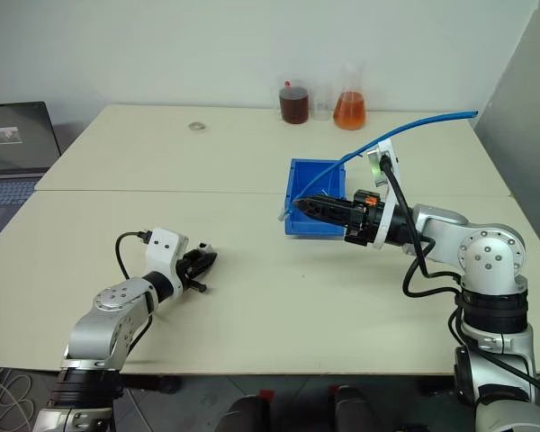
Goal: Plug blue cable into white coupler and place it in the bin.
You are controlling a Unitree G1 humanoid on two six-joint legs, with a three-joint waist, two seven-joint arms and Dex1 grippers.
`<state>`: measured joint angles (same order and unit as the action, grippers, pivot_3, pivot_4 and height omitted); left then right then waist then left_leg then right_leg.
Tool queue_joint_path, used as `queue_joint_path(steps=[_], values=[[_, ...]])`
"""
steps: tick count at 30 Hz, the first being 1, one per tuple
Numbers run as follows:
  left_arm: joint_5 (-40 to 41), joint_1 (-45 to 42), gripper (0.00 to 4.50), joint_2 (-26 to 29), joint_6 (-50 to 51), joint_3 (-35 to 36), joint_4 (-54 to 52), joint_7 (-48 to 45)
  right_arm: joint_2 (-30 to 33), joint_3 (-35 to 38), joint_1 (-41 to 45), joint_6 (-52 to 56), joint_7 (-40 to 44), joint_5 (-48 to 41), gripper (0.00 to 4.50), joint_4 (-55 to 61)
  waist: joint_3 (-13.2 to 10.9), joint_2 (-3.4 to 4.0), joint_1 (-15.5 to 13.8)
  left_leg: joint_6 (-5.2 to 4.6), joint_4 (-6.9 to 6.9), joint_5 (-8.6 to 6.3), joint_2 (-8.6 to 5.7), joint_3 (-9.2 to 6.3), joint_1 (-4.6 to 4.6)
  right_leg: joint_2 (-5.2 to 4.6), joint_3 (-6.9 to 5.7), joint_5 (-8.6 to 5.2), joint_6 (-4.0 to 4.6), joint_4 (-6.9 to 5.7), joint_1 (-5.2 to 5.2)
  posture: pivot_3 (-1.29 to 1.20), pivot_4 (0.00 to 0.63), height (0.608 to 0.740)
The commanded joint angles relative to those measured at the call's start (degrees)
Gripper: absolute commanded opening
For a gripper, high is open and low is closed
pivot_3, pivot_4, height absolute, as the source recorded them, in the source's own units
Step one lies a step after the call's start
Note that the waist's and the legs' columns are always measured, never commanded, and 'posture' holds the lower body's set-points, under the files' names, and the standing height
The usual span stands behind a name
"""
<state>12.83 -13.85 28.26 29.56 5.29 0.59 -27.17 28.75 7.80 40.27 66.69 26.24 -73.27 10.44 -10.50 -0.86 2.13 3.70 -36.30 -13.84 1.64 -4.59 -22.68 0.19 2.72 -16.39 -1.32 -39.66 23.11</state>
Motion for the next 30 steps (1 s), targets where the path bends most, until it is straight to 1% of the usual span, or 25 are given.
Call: queue_joint_path(steps=[1,2,3,6,8,10,12,16,18,20,25,28,30], values=[[1.19,0.33,0.77,2.10,-0.08,-2.04,-2.30,-5.98,0.54,1.47,1.27,-0.69,0.83,-0.48,0.11,1.03,0.00,0.00,0.01,0.00,0.00,0.00,0.00,0.00,-0.02,0.00,0.00,0.00,0.00,0.00,0.01,0.00,0.150,0.740],[1.49,0.17,0.77,2.46,-0.48,-2.42,-2.86,-7.23,0.64,1.44,1.27,-0.65,0.91,-0.44,0.11,1.02,0.00,0.00,-0.05,0.00,0.00,0.00,0.00,0.00,-0.04,0.00,-0.01,0.00,0.00,0.00,0.03,0.00,0.150,0.740],[1.31,-0.12,0.77,4.29,-2.95,-4.84,-4.09,-12.01,1.13,1.14,1.22,-0.55,1.53,-0.03,0.11,1.12,0.00,0.00,-0.13,0.00,0.00,0.00,0.00,-0.01,-0.07,0.00,-0.01,0.00,0.00,0.02,0.05,0.00,0.150,0.740],[2.88,-4.44,0.77,8.81,-10.96,-14.10,-6.62,-32.44,2.61,-0.92,1.05,-1.17,4.79,2.81,0.11,1.54,-0.02,-0.02,-0.34,0.01,0.01,0.00,-0.01,-0.02,-0.18,0.00,-0.05,0.00,0.01,0.10,0.09,0.00,0.150,0.740],[2.90,-7.28,0.77,9.23,-14.67,-17.37,-5.21,-39.15,2.52,-1.52,1.08,-2.05,5.87,4.11,0.11,1.81,-0.04,-0.04,-0.77,0.02,0.01,0.01,-0.07,-0.05,-0.23,-0.03,-0.12,0.00,0.02,0.20,0.10,0.00,0.150,0.740],[2.41,-10.19,0.77,8.45,-19.11,-19.97,-2.24,-44.21,1.84,-1.68,1.08,-2.84,6.31,4.83,0.11,2.05,-0.05,-0.06,-0.65,0.02,0.01,0.01,-0.07,-0.02,-0.25,-0.05,-0.09,0.01,0.01,0.27,0.07,0.00,0.150,0.740],[1.53,-12.48,0.77,7.28,-22.33,-21.89,0.91,-47.02,1.68,-2.57,0.45,-3.95,7.10,6.67,0.11,2.79,-0.05,-0.05,-0.46,0.01,0.02,0.00,-0.06,0.00,-0.25,-0.04,-0.07,0.00,0.01,0.28,0.08,0.00,0.150,0.740],[-2.95,-14.67,0.77,6.93,-32.54,-26.42,8.10,-52.99,2.49,-4.77,-3.05,-6.81,9.21,11.28,0.11,5.94,-0.05,-0.05,0.21,0.00,0.05,0.00,0.03,-0.01,-0.22,0.09,-0.04,-0.01,0.04,0.28,0.09,0.00,0.150,0.740],[-4.18,-15.41,0.77,6.65,-35.60,-27.44,11.84,-54.71,2.74,-5.69,-5.46,-8.11,9.93,13.02,0.11,8.27,-0.05,-0.05,0.24,-0.01,0.12,0.00,0.04,-0.02,-0.21,0.10,-0.04,-0.02,0.07,0.26,0.12,0.00,0.150,0.740],[-4.41,-16.05,0.77,6.07,-36.87,-27.41,15.65,-55.81,4.28,-8.61,-9.70,-11.42,11.99,17.61,0.11,12.09,-0.05,-0.05,0.07,-0.01,0.13,0.00,0.05,-0.04,-0.22,0.11,-0.06,-0.03,0.08,0.25,0.13,0.00,0.150,0.740],[-4.98,-17.05,0.77,4.60,-38.87,-26.58,21.22,-56.05,6.16,-14.51,-15.56,-18.46,15.95,26.45,0.11,16.34,-0.05,-0.06,-0.12,-0.01,0.03,0.00,0.02,-0.02,-0.23,0.09,-0.04,-0.04,0.05,0.25,0.12,0.00,0.150,0.740],[-5.08,-17.39,0.77,3.82,-38.78,-26.29,22.92,-55.50,6.28,-18.45,-17.61,-23.45,18.27,32.20,0.11,15.99,-0.04,-0.06,-0.20,-0.01,0.02,0.00,0.03,-0.05,-0.17,0.11,-0.07,-0.06,0.01,0.23,0.07,0.00,0.150,0.740],[-4.90,-17.24,0.77,3.14,-37.52,-26.16,22.71,-55.03,5.58,-21.54,-17.19,-27.47,19.80,36.66,0.11,13.97,-0.04,-0.06,-0.18,-0.02,-0.02,0.00,0.04,-0.05,-0.17,0.12,-0.06,-0.08,-0.02,0.21,0.06,0.00,0.150,0.740]])
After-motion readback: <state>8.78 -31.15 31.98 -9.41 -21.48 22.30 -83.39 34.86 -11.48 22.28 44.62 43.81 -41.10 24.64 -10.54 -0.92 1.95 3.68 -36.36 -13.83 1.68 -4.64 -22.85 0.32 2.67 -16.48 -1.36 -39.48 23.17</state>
